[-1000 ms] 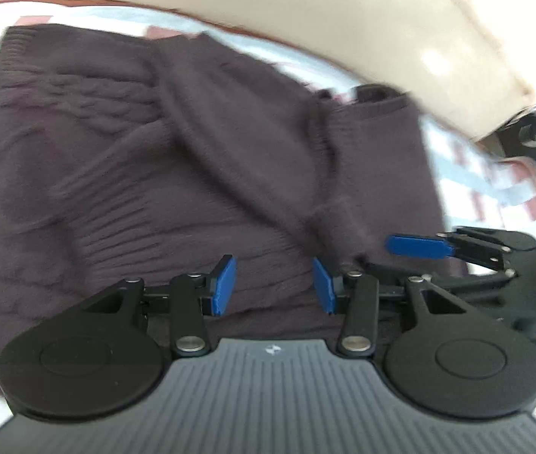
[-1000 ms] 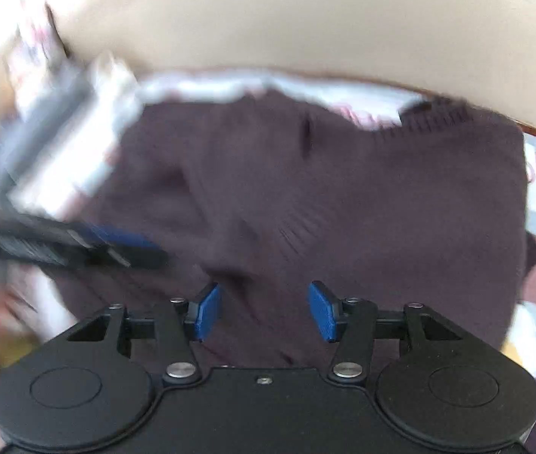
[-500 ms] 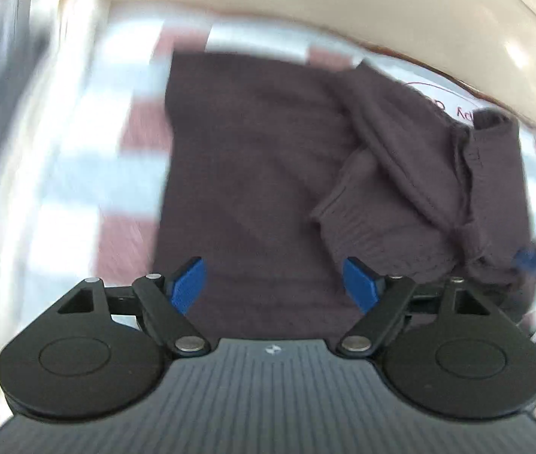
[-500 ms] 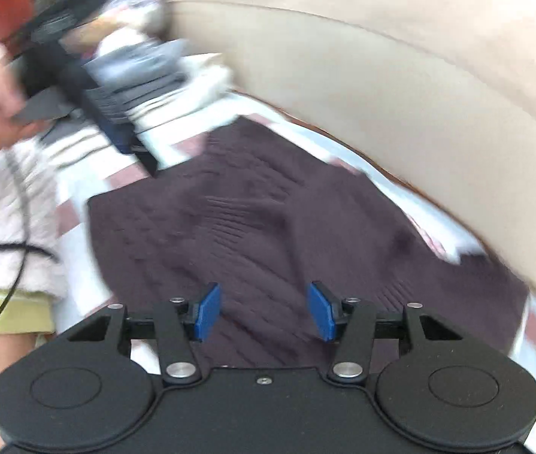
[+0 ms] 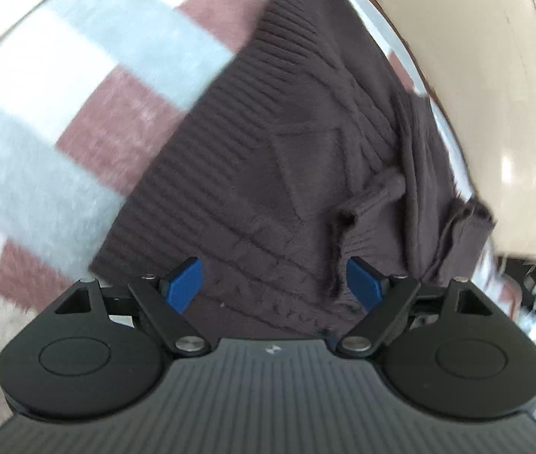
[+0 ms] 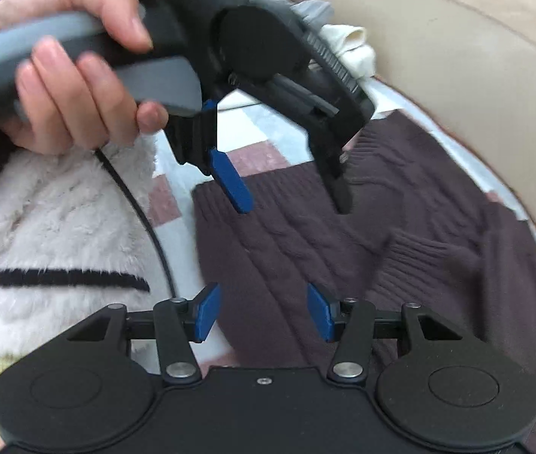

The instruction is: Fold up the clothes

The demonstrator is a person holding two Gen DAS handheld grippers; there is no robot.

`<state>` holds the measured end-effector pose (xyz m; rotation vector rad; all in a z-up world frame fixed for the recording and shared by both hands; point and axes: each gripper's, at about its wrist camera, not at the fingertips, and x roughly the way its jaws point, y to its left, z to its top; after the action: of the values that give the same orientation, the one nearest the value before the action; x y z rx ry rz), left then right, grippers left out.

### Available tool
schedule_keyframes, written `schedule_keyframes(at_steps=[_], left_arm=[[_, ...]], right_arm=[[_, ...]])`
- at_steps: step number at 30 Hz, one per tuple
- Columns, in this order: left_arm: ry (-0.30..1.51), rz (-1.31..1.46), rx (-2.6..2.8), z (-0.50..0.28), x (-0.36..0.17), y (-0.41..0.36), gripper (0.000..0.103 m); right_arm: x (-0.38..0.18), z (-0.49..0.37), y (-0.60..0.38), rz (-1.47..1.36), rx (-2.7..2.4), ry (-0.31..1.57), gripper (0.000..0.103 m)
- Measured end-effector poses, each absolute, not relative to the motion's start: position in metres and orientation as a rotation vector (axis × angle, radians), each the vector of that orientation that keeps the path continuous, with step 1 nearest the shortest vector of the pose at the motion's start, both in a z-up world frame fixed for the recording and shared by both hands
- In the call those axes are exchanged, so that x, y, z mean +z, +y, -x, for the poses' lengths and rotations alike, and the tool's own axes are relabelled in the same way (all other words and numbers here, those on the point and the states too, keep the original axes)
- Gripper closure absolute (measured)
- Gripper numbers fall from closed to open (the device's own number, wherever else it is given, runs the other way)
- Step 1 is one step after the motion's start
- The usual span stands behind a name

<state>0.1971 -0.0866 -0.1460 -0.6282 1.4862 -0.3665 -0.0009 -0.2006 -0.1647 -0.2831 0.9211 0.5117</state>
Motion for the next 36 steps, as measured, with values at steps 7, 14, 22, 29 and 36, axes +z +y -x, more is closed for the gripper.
schedule_keyframes(at_steps=[7,14,22,29,36], left_arm=[[1.352,0.898,-0.335,-0.18,-0.141,-0.044,0.02],[1.335,0.93,-0.279,-0.188,-0.146,-0.042,0.02],[1.266,0.844,-0.351,-0.216,-0.133,-0.052,0.02],[1.295,0.692,-0.395,-0.253,-0.15,-0.108,0.02],[1.275,0.746,-0.468,-0.276,-0.18,-0.124,0.041]], right_arm=[[-0.196,-0.003,-0.17,0.433,0.523,0.935,0.047],[-0.208,-0.007,-0.163,0.475,0.491,0.822,0.092],[-0.159,-0.041,-0.293,-0.16,0.127,0.747,0.092],[-0.183,-0.037,-0.356,-0.382,-0.024,0.812,0.094],[-0.187,-0.042,-0.353,-0.505,0.039,0.789,0.063]])
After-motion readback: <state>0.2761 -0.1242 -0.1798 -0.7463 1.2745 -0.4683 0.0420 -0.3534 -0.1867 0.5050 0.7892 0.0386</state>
